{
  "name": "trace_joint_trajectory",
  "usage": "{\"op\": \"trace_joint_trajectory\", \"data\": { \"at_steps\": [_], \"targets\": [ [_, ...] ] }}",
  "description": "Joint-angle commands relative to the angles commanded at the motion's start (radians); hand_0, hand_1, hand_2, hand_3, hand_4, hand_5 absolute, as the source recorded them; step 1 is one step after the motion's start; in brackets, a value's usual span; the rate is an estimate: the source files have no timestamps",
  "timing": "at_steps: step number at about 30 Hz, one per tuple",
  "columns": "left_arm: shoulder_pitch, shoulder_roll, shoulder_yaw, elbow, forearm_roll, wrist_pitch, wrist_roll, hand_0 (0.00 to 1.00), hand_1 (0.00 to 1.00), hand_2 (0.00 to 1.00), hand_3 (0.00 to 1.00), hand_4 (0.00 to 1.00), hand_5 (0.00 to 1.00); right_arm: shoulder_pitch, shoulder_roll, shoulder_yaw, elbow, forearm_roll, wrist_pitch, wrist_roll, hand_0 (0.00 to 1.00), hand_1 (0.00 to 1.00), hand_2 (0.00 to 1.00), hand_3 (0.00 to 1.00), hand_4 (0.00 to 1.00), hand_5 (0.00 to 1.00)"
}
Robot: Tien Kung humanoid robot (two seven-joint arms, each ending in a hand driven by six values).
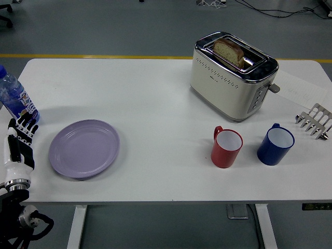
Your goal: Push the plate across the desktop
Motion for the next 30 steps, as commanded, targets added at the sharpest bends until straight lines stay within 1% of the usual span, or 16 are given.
{"op": "trace_joint_trajectory", "data": {
  "at_steps": [6,7,11,17,23,30],
  "targets": [
    [-0.013,-0.003,0.022,0.019,-0.02,0.001,-0.004,0.866,0.878,0.853,0.728,0.525,0.998,-0.002,0.001,-0.004,0.0,0.004,-0.001,0.0,0.517,0.487,0.597,0.545,0.219,0.241],
    [-0.017,0.0,0.037,0.027,-0.036,-0.004,-0.001,0.866,0.878,0.853,0.728,0.525,0.998,-0.003,0.002,-0.005,0.0,0.005,-0.001,-0.001,0.517,0.487,0.597,0.545,0.219,0.241],
    [-0.022,0.005,0.058,0.039,-0.052,-0.012,-0.001,0.871,0.875,0.853,0.724,0.516,0.998,-0.005,0.003,-0.01,0.0,0.009,-0.001,-0.001,0.517,0.487,0.597,0.545,0.22,0.241],
    [-0.026,0.008,0.083,0.047,-0.058,-0.016,-0.005,0.866,0.874,0.853,0.716,0.506,0.998,-0.008,0.003,-0.016,0.0,0.015,-0.001,-0.001,0.517,0.488,0.597,0.545,0.219,0.239],
    [-0.036,0.009,0.133,0.066,-0.08,-0.013,-0.014,0.862,0.871,0.852,0.706,0.494,0.998,-0.011,0.005,-0.017,0.0,0.015,-0.001,-0.002,0.517,0.486,0.596,0.545,0.219,0.237],
    [-0.041,0.008,0.161,0.072,-0.083,-0.015,-0.018,0.861,0.869,0.852,0.699,0.49,0.998,-0.01,0.006,-0.017,0.0,0.013,0.0,-0.002,0.517,0.485,0.596,0.545,0.22,0.237]
  ]
}}
